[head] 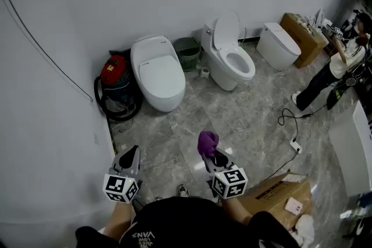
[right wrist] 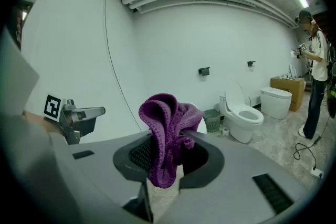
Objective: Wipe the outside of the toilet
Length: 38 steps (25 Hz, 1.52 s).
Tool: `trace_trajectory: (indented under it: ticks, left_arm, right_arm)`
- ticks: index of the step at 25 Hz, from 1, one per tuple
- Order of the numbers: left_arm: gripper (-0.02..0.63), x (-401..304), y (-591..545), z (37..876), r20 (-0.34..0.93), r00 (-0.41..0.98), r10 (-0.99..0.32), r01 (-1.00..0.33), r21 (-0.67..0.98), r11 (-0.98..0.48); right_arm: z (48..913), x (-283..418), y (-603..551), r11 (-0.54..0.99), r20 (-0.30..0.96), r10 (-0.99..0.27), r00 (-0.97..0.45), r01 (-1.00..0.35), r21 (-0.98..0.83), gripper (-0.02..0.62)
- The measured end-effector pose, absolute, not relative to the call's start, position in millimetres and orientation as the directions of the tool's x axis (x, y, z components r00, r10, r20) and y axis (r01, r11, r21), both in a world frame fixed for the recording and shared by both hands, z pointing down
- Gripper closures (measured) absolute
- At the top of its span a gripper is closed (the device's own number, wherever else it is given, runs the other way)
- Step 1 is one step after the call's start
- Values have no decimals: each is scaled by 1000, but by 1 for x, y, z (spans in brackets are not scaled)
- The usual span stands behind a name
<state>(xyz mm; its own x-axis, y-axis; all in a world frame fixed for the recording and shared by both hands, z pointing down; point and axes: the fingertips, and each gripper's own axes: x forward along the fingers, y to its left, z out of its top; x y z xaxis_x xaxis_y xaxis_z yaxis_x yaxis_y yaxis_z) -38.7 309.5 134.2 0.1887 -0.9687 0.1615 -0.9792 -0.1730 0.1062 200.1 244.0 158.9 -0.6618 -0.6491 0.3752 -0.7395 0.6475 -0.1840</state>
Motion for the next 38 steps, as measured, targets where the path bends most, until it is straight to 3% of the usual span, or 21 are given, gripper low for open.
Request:
trace_trajectory:
  ticks: [11, 20, 38]
  left_arm:
    - [607, -7, 270, 140, 147, 150, -978, -985, 111, -134]
    - [607, -19, 227, 151, 177, 163, -971, -982, 124, -142]
    - [607, -173, 109, 155, 176, 278, -944, -951, 188, -245]
  right_arm:
    - [168, 221, 204, 714, 362, -578, -732, -668, -211, 492]
    - [183, 211, 160, 685, 370, -589, -718, -687, -242, 492]
    - [178, 68, 55, 583, 403, -682, -610, -787, -203, 492]
